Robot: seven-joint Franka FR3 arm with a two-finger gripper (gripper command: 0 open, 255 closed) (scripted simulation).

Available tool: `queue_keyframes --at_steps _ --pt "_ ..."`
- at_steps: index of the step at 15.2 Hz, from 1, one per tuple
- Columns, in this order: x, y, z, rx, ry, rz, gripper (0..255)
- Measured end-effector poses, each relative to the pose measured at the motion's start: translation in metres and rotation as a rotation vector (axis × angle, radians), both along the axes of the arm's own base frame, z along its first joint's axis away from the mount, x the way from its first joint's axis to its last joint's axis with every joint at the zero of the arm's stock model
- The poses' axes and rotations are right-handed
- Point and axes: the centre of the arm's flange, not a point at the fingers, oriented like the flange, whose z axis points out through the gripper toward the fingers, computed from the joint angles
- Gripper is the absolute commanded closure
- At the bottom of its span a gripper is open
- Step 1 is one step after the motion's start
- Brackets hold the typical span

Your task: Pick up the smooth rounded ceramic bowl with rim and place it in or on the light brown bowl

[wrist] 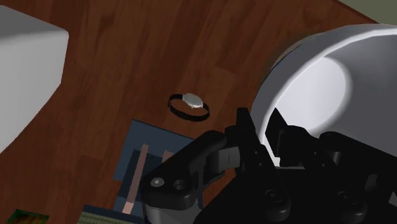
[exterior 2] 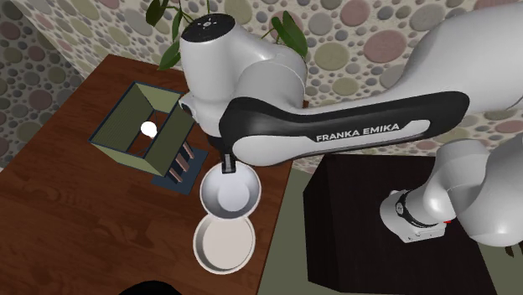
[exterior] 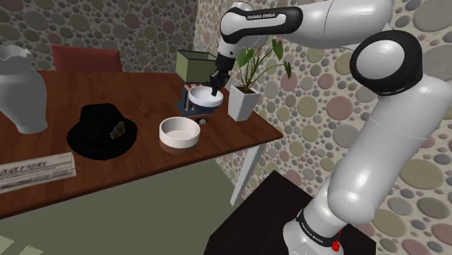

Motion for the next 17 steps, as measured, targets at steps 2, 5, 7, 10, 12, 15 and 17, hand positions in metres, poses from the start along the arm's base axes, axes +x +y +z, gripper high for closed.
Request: queue_keyframes --at_steps 2,5,7,10,12,15,17 --pt "0.007 0.026 0.007 0.000 0.000 0.001 255" --pt "0.019 0.066 0.015 -0.001 0.000 0.000 255" --pt "0.027 0.089 0.015 0.000 0.000 0.001 255" --pt "0.027 0.094 0.002 0.000 0.001 -0.001 255" --pt "0.029 0.094 -0.009 0.000 0.001 -0.001 255" --pt "0.029 0.094 -0.024 0.000 0.001 -0.001 255" --pt "0.030 0.094 -0.034 0.000 0.001 -0.001 255"
